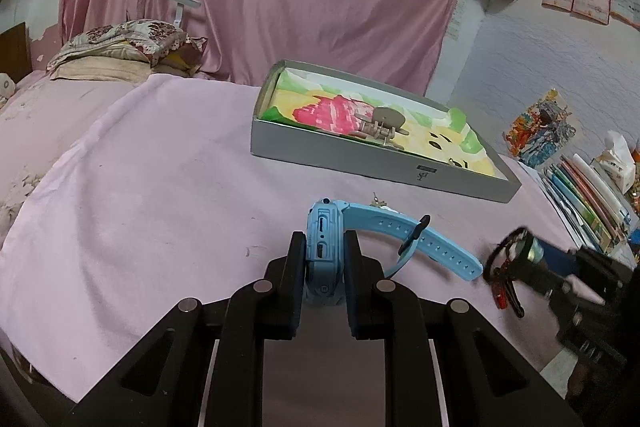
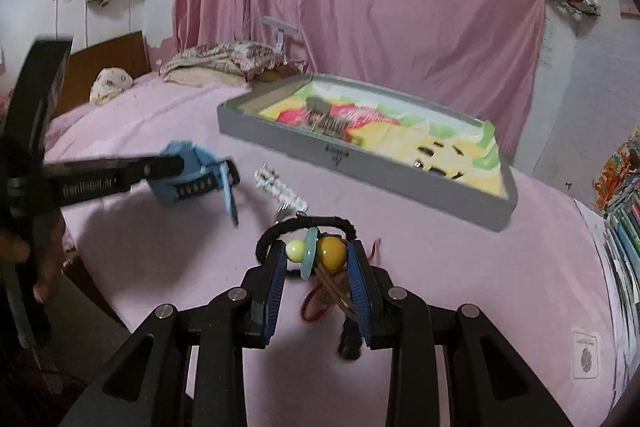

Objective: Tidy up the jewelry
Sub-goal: 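Lift the watch and bead charm and carry both over the tray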

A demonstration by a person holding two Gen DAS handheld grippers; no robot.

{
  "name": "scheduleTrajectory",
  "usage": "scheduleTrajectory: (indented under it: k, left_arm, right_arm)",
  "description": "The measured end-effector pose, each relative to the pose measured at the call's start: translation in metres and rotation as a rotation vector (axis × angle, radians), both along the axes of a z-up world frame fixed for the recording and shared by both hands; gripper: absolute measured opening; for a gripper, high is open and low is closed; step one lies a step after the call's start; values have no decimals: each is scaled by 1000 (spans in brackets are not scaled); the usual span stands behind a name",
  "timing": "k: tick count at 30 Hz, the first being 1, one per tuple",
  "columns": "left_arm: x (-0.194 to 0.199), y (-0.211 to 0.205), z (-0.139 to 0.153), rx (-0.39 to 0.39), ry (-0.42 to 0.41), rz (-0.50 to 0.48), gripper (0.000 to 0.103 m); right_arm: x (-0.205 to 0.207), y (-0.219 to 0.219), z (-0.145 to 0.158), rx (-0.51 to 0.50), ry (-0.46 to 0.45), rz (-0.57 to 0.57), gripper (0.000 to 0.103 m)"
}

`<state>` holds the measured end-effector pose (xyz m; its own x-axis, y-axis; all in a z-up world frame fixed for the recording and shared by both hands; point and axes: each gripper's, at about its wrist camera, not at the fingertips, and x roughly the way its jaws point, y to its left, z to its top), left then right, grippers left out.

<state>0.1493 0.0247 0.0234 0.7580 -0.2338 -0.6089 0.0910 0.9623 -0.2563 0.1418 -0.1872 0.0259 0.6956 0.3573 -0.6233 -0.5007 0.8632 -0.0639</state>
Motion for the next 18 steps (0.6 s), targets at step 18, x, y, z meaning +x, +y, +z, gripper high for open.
scheduleTrajectory:
  k: [18]
  left_arm:
    - [3,-6,0,6,1,-28,14]
  right_arm:
    - [37,19,-20,-268,94,116,29]
